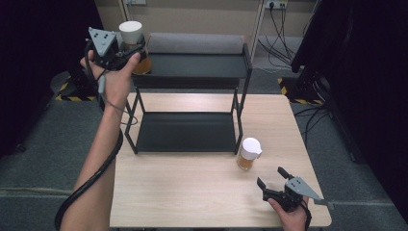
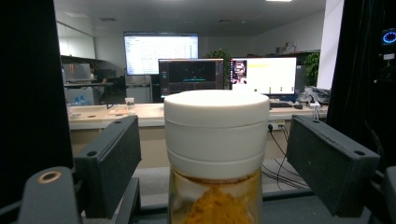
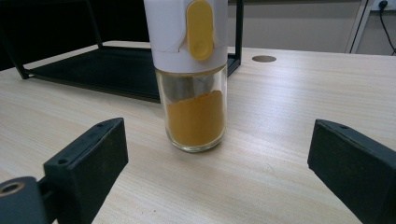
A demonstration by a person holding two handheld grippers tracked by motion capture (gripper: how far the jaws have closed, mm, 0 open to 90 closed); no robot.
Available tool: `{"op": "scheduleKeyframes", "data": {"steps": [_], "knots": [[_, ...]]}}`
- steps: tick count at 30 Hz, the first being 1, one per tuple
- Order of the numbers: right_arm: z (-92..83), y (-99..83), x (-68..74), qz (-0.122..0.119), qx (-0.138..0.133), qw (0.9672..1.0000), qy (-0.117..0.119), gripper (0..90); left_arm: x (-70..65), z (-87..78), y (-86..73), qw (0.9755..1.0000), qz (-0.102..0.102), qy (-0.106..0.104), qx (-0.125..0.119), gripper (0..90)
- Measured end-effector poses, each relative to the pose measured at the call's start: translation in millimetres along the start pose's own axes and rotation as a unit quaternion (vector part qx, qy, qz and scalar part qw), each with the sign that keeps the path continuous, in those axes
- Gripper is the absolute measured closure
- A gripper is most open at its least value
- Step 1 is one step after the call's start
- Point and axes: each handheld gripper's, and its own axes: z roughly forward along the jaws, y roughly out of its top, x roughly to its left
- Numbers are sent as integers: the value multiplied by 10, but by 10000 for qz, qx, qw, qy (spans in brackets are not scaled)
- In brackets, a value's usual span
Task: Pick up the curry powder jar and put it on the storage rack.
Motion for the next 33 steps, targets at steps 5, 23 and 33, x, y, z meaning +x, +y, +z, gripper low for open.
{"op": "scheduleKeyframes", "data": {"steps": [5, 23, 33], "knots": [[3, 6, 1, -2, 17, 10000, -1, 53, -11, -137, -28, 10000, -16, -40, -20, 168], [0, 0, 14, -31, 1, 10000, -14, 53, -138, -712, -279, 9989, 99, -449, -125, 155], [-3, -4, 18, -34, -10, 10000, -21, 53, -129, -934, -465, 9983, 1, -576, -74, 156]]}}
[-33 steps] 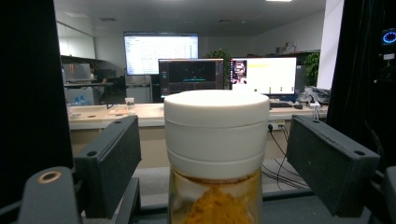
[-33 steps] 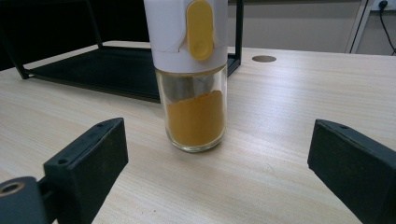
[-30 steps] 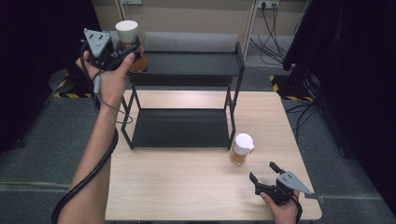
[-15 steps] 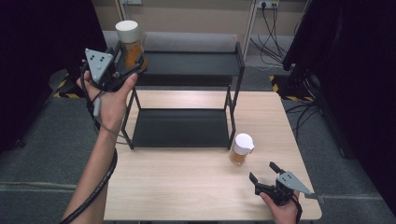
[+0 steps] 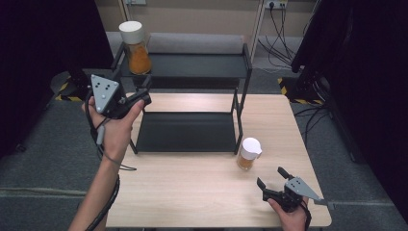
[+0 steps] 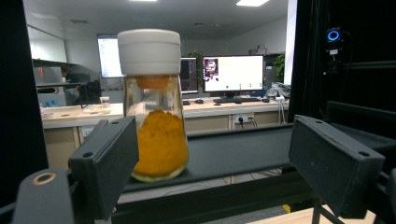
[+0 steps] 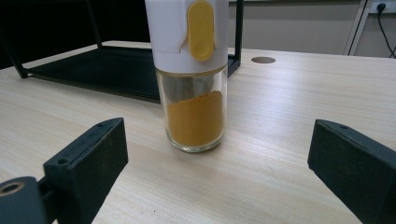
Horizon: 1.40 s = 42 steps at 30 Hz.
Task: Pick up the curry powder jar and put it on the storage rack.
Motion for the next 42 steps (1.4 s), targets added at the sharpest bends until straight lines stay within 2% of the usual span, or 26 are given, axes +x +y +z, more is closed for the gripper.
{"op": "scheduleKeyframes", "data": {"steps": [8, 11, 21, 26, 33, 42], "knots": [[2, 2, 3, -11, 7, 10000, -4, 53, 4, -172, -205, 9998, -33, -121, 144, 156], [3, 4, 4, -9, 11, 10000, -6, 53, 21, -233, -271, 9993, -249, -229, 127, 156], [3, 3, 6, -29, 6, 10000, -4, 53, -17, -400, -437, 9990, -197, -361, 147, 157], [2, 1, 5, -26, 4, 10000, -2, 53, -46, -461, -521, 9984, -233, -473, 187, 160], [0, 0, 4, -19, -3, 10000, -1, 53, -89, -504, -610, 9982, -299, -454, 246, 162], [0, 0, 5, -34, -1, 10000, 2, 53, -120, -586, -747, 9985, -253, -418, 236, 161]]}}
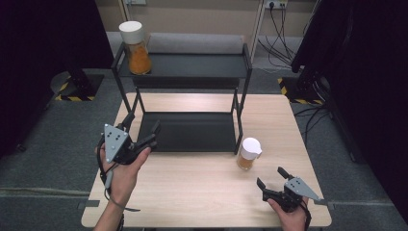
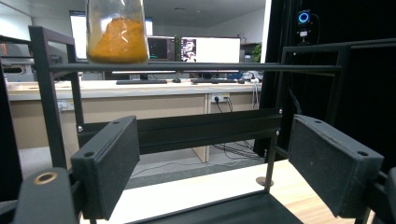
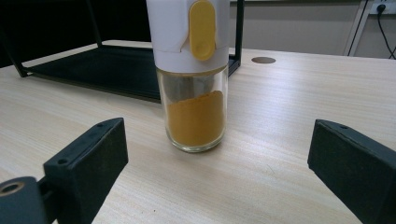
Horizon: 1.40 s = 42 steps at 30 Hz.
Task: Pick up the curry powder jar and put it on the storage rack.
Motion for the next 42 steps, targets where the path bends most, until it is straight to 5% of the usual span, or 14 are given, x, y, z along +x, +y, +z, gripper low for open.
{"op": "scheduleKeyframes", "data": {"steps": [17, 42], "knots": [[-2, -5, 5, -12, -14, 10000, -6, 53, -47, -213, -496, 9999, -89, 19, 51, 159], [-1, -4, 13, -53, -10, 10000, -16, 53, -51, -430, -1057, 9979, -385, 65, 510, 156]]}}
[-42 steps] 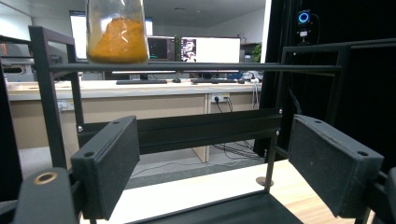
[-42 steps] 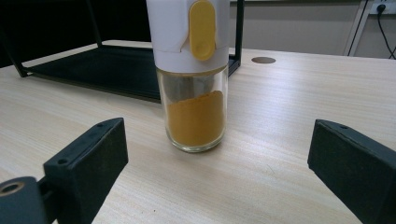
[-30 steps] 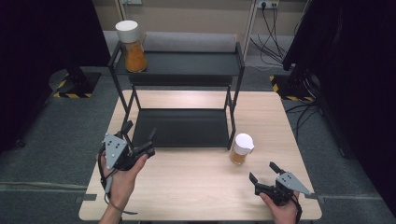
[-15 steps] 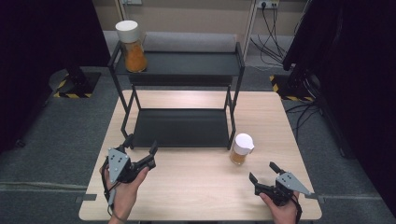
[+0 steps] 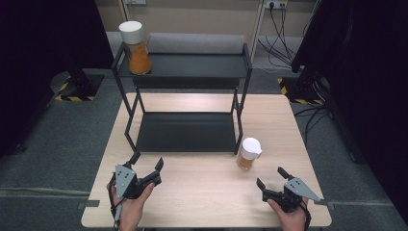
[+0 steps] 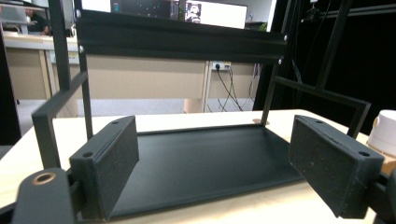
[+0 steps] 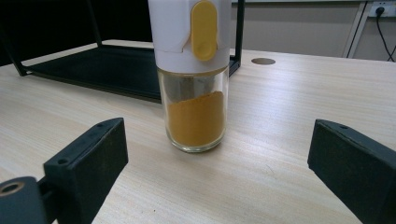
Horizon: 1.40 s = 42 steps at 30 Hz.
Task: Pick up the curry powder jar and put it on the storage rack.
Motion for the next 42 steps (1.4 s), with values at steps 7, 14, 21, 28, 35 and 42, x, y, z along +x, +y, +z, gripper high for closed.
{"op": "scheduleKeyframes", "data": {"steps": [7, 14, 21, 28, 35, 42], "knots": [[0, -1, 3, -2, -3, 10000, -6, 53, -3, -11, -102, 10000, -24, -3, 87, 154], [-2, -3, 0, -1, -7, 10000, 2, 53, 1, -7, -181, 9999, -11, 12, 172, 154], [-3, -5, 3, -10, -12, 10000, 3, 53, 19, -1, -304, 9996, -7, 15, 296, 150], [-6, -13, 2, -23, -35, 10000, 8, 53, 78, 23, -424, 9992, -27, 30, 394, 144], [-6, -12, 3, -39, -33, 10000, 12, 53, 76, 34, -463, 9989, 36, 0, 465, 140], [-6, -15, 8, -69, -41, 10000, 14, 53, 67, 30, -465, 9989, 73, -43, 464, 140]]}}
